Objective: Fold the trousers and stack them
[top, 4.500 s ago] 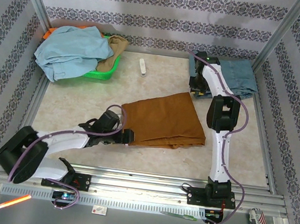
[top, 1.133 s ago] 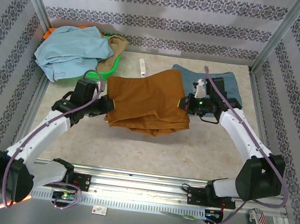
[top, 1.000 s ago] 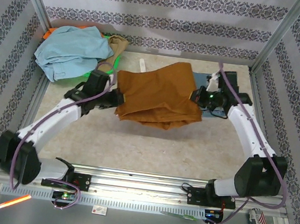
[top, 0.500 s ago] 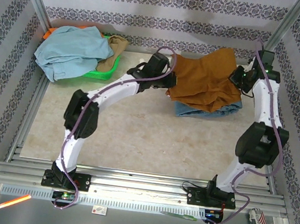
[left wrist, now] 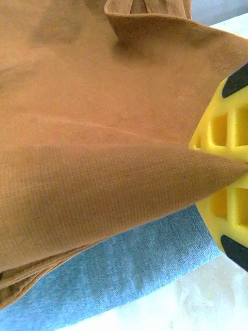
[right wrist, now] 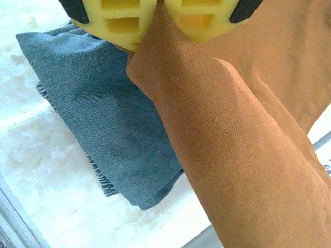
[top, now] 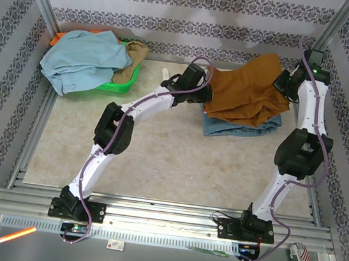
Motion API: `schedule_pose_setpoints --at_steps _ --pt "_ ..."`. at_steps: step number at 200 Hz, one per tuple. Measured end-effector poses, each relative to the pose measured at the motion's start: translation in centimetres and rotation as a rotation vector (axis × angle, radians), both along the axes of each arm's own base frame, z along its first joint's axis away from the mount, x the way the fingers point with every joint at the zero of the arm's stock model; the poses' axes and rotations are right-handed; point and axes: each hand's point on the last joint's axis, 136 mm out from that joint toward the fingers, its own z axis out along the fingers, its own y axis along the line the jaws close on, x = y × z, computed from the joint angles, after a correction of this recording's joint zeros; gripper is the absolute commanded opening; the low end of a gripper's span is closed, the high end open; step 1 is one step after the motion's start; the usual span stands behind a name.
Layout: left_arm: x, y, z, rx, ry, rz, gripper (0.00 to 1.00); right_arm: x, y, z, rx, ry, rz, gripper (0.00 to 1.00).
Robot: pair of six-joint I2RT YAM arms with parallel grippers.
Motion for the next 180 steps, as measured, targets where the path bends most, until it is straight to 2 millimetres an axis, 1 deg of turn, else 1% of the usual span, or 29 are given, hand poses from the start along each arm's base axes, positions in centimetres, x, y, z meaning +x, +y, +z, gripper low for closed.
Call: schedule_pose_setpoints --at_steps 7,12,16,27,31,45,57,62,67,73,87,96,102,106,107,118,119,125,126,127,136,145,157,170,180 --pt "0.0 -0.1 -0.5 -0.006 0.011 0.003 0.00 0.1 -0.2 -0.5 0.001 0.011 -0.006 0.34" --pt "0.0 -0.1 -0.8 -0.008 0.018 0.004 0.00 0.2 -0.3 -0.9 -0.003 0.018 -0.010 0.42" --pt "-0.1 -0.1 -1.3 -0.011 0.027 0.007 0.00 0.3 -0.5 -1.2 -0.009 0.021 -0.010 0.47" --pt "-0.5 -0.1 -2.5 -0.020 0.056 0.010 0.01 0.7 -0.8 -1.8 -0.017 0.027 -0.022 0.55" --pt "-0.6 0.0 -3.1 -0.021 0.063 0.012 0.04 0.8 -0.9 -1.9 -0.025 0.027 -0.018 0.57" --pt "-0.9 0.2 -5.1 -0.024 0.091 0.029 0.05 1.0 -1.2 -2.4 -0.027 0.032 -0.026 0.59" --pt "-1.1 0.5 -6.9 -0.028 0.113 0.045 0.16 1.0 -1.1 -2.6 -0.025 0.036 -0.025 0.60" --pt "-1.1 0.5 -7.5 -0.033 0.115 0.046 0.23 0.9 -1.0 -2.7 -0.024 0.035 -0.025 0.60" --pt "-1.1 0.5 -7.9 -0.042 0.119 0.049 0.32 0.8 -0.9 -2.8 -0.024 0.035 -0.023 0.60" --pt "-1.2 0.5 -8.5 -0.053 0.125 0.055 0.39 0.5 -0.6 -3.0 -0.022 0.037 -0.021 0.60" --pt "-1.6 0.6 -9.8 -0.067 0.133 0.060 0.50 -0.7 0.2 -3.6 -0.013 0.052 -0.017 0.57" --pt "-1.8 0.7 -10.6 -0.076 0.134 0.063 0.50 -1.3 1.2 -3.7 -0.008 0.059 -0.007 0.54" --pt "-1.8 0.7 -10.7 -0.088 0.127 0.062 0.51 -1.5 2.0 -3.5 -0.007 0.056 0.005 0.51" --pt "-1.8 0.8 -10.5 -0.094 0.124 0.063 0.51 -1.5 2.5 -3.3 -0.003 0.050 0.009 0.45" --pt "-1.8 0.8 -10.5 -0.095 0.125 0.062 0.52 -1.5 2.7 -3.2 -0.003 0.048 0.013 0.45" --pt "-2.0 0.8 -10.5 -0.111 0.117 0.058 0.54 -1.1 4.8 -2.6 0.006 0.023 0.048 0.29" --pt "-2.0 0.8 -10.4 -0.113 0.116 0.058 0.54 -1.1 5.0 -2.6 0.007 0.022 0.051 0.29" --pt "-2.0 0.8 -10.3 -0.122 0.110 0.055 0.55 -0.6 6.3 -2.3 0.011 0.006 0.077 0.18" --pt "-2.0 0.8 -10.3 -0.123 0.110 0.056 0.55 -0.6 6.4 -2.3 0.012 0.005 0.081 0.15" --pt "-2.0 0.8 -10.3 -0.123 0.110 0.056 0.55 -0.5 6.7 -2.2 0.012 0.001 0.088 0.15" --pt "-2.2 0.8 -10.1 -0.136 0.103 0.052 0.56 0.0 8.2 -2.4 0.019 -0.008 0.116 0.00" --pt "-2.6 0.9 -10.1 -0.144 0.101 0.048 0.56 0.4 9.8 -3.0 0.039 -0.007 0.135 0.00" --pt "-3.0 1.1 -10.0 -0.152 0.101 0.043 0.56 0.8 10.8 -4.5 0.052 0.016 0.152 0.00" --pt "-3.5 1.3 -10.1 -0.157 0.101 0.041 0.55 0.5 10.7 -7.1 0.066 0.055 0.142 0.00" --pt "-3.8 1.4 -10.1 -0.160 0.101 0.039 0.54 -0.8 10.2 -9.8 0.076 0.114 0.123 0.00"
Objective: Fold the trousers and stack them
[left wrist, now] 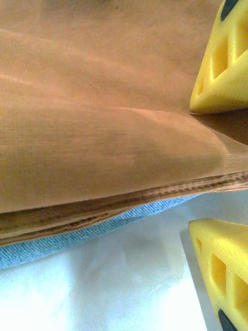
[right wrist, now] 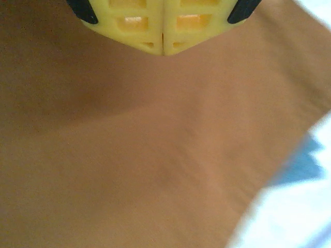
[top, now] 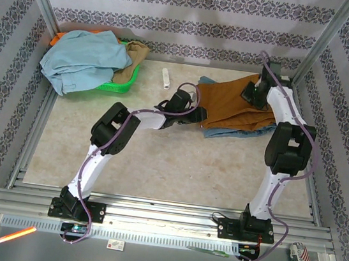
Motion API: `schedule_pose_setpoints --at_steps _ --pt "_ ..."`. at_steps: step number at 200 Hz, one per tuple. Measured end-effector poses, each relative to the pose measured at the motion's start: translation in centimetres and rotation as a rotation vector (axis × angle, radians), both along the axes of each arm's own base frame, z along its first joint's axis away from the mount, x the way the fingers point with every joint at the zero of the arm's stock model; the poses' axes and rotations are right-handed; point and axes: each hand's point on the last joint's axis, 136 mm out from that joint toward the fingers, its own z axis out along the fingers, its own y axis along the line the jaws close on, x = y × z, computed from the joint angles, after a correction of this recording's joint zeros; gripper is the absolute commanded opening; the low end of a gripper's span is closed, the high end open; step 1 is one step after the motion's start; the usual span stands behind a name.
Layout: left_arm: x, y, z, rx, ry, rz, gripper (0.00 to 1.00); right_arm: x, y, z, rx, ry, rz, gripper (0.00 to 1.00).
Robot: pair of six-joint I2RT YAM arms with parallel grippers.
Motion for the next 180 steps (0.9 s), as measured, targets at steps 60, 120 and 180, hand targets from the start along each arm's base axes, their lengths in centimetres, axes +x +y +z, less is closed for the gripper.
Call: schedule_pose_setpoints --at_steps 60,120,180 --pt "-0.3 0.0 0.1 -0.033 -0.011 0.001 0.53 -5.7 -1.3 -5.2 0.094 0.049 -0.093 0.00" --pt "-2.6 1.3 0.7 -0.016 0.027 -0.008 0.61 -6.1 -1.7 -2.0 0.146 -0.012 -0.102 0.19" --pt "-9.8 6.7 8.8 -0.001 -0.062 -0.017 0.67 -12.8 2.4 1.1 0.136 -0.108 -0.043 0.07"
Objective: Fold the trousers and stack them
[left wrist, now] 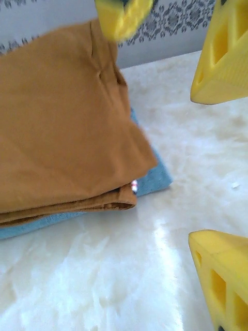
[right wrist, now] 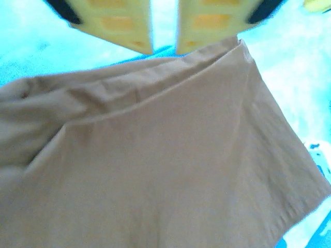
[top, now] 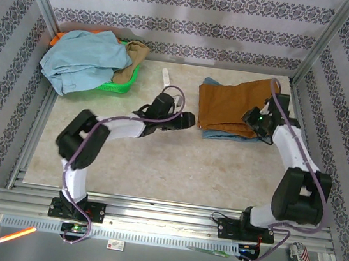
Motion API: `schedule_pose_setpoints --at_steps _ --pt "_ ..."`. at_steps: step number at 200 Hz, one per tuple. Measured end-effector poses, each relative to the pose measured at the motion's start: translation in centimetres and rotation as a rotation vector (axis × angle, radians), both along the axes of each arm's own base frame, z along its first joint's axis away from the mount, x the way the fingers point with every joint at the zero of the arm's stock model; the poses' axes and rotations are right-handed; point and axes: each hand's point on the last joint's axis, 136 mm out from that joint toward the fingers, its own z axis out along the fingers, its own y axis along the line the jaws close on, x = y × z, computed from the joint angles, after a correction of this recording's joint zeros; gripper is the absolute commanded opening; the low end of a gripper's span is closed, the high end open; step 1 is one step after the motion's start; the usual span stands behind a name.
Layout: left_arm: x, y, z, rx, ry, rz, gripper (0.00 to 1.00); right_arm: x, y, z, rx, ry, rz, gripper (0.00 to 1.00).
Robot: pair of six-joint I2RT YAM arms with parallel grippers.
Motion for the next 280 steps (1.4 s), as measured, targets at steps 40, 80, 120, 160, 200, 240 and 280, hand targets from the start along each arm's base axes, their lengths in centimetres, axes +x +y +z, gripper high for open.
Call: schedule_pose_setpoints --at_steps 40,80,120,160,200,240,280 --pt "-6.2 6.4 2.1 0.032 -0.084 0.082 0.67 -4.5 1.0 -7.2 0.117 0.151 -0.095 0.00" --pt "-10.4 11.6 0.8 0.093 -0.092 0.176 0.70 -1.0 1.3 -10.0 0.211 0.155 -0.195 0.00" --pt "-12.2 14.8 3.9 0.054 -0.190 0.264 0.72 3.2 1.2 -10.6 0.234 0.130 -0.279 0.00" --pt "-13.8 17.2 5.1 0.054 -0.232 0.324 0.75 8.3 -1.0 -10.0 0.228 0.077 -0.390 0.00" --pt "-14.2 18.2 4.3 0.091 -0.210 0.347 0.75 13.8 -1.7 -8.8 0.239 0.014 -0.442 0.00" --pt "-14.3 18.3 3.6 0.113 -0.188 0.345 0.76 15.7 1.1 -7.2 0.240 -0.036 -0.374 0.02" --pt "-14.1 18.6 2.9 0.141 -0.179 0.347 0.78 13.4 5.5 -5.0 0.176 -0.065 -0.220 0.13"
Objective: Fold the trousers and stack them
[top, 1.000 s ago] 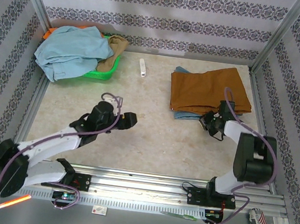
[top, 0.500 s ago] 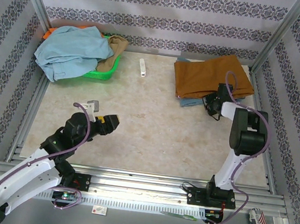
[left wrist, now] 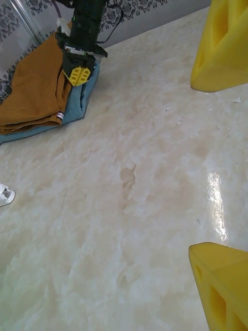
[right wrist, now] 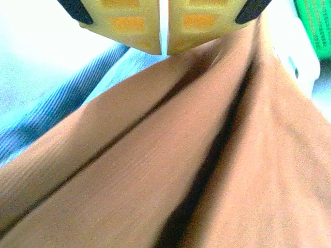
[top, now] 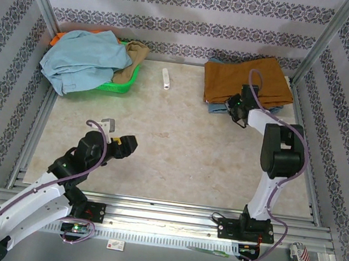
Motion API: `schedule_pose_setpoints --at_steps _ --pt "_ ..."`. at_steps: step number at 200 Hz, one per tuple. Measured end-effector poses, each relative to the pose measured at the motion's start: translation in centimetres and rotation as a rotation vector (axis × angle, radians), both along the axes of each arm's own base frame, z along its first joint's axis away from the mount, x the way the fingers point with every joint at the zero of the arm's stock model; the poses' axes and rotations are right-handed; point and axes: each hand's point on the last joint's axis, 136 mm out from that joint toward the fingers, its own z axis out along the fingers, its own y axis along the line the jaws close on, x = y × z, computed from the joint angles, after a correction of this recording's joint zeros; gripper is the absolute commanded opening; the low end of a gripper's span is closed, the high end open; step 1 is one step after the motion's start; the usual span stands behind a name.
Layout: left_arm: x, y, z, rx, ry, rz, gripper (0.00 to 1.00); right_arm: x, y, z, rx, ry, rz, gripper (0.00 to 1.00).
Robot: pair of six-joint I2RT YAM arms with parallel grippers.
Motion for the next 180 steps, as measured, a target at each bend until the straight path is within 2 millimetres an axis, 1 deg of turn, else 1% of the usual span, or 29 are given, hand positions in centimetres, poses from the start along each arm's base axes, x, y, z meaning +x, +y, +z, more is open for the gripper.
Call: schedule_pose_setpoints --at_steps 10,26,36,50,58,73,89,96,118,140,157,180 --pt "0.1 0.0 -0.3 0.012 0.008 -0.001 0.78 -0.5 1.9 0.8 -0.014 -0.016 0.052 0.14" --pt "0.2 0.2 -0.9 0.035 0.030 0.002 0.79 -0.5 4.4 1.6 -0.028 -0.035 0.119 0.14" --pt "0.4 0.2 -1.1 0.048 0.045 0.002 0.79 0.0 5.9 1.5 -0.033 -0.033 0.157 0.14" --pt "0.6 0.0 -1.0 0.054 0.052 -0.003 0.80 1.5 6.9 1.1 -0.037 -0.028 0.179 0.14" --pt "0.7 -0.1 -0.8 0.053 0.051 -0.004 0.80 2.4 7.0 0.6 -0.040 -0.020 0.180 0.14" --pt "0.8 -0.2 -0.5 0.049 0.047 -0.005 0.80 4.0 6.8 -0.8 -0.047 0.014 0.182 0.13" --pt "0.8 -0.2 -0.3 0.049 0.047 -0.005 0.80 5.1 6.6 -2.4 -0.047 0.060 0.188 0.13" --pt "0.8 -0.2 -0.1 0.050 0.048 -0.005 0.80 5.5 6.7 -2.6 -0.041 0.070 0.192 0.13" --pt "1.0 -0.1 0.5 0.053 0.053 0.001 0.80 6.9 6.8 -2.4 -0.013 0.087 0.202 0.12" --pt "1.1 -0.2 1.3 0.050 0.048 0.002 0.80 8.5 6.4 -2.0 0.004 0.092 0.201 0.12" --pt "1.4 -0.3 1.7 0.050 0.048 0.001 0.80 9.0 6.1 -1.9 0.010 0.103 0.197 0.12" --pt "1.7 -0.5 1.8 0.054 0.057 0.001 0.79 9.0 5.4 -1.8 0.015 0.114 0.192 0.12"
